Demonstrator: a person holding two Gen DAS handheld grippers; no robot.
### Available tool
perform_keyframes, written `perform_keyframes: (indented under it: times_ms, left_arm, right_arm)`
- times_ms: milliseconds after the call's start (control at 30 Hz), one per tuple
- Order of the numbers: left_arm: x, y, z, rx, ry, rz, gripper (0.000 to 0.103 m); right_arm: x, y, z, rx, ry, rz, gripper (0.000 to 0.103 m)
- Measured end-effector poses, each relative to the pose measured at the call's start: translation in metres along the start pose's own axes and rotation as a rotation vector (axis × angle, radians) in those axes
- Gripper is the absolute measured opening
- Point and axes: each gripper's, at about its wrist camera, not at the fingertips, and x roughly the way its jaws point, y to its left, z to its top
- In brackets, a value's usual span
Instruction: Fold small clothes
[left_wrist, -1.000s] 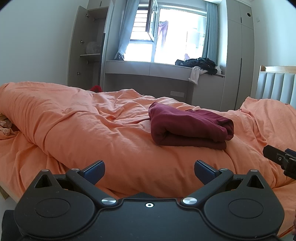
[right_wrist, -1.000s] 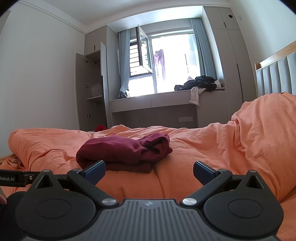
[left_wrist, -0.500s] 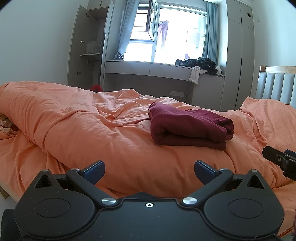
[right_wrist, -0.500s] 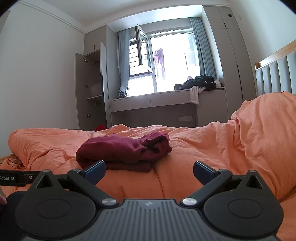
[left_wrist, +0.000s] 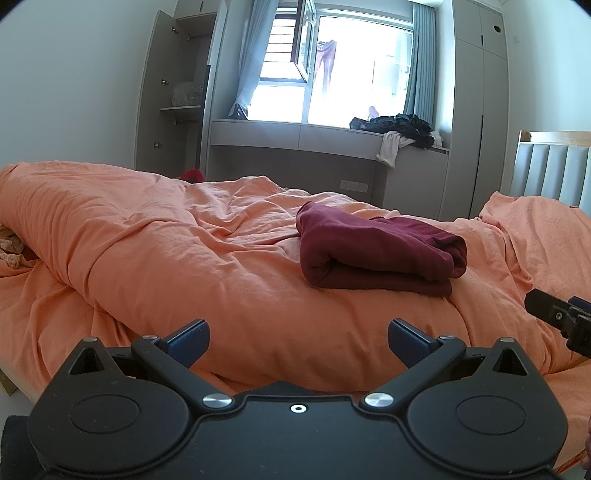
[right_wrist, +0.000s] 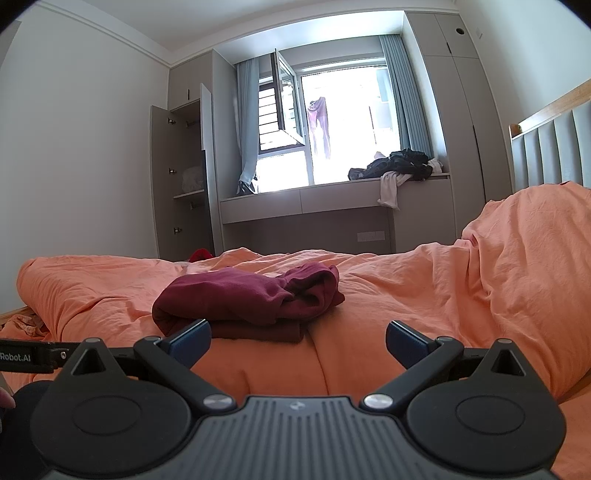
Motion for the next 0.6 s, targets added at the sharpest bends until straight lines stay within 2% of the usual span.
perform_keyframes:
  times_ms: [600]
  left_arm:
    - [0.0011, -0.0051, -0.0024, 0.004, 0.005, 0.01, 0.102]
  right_arm:
    - [0.0057, 0.0018, -0.0042, 0.017, 0.011, -0.007, 0.103]
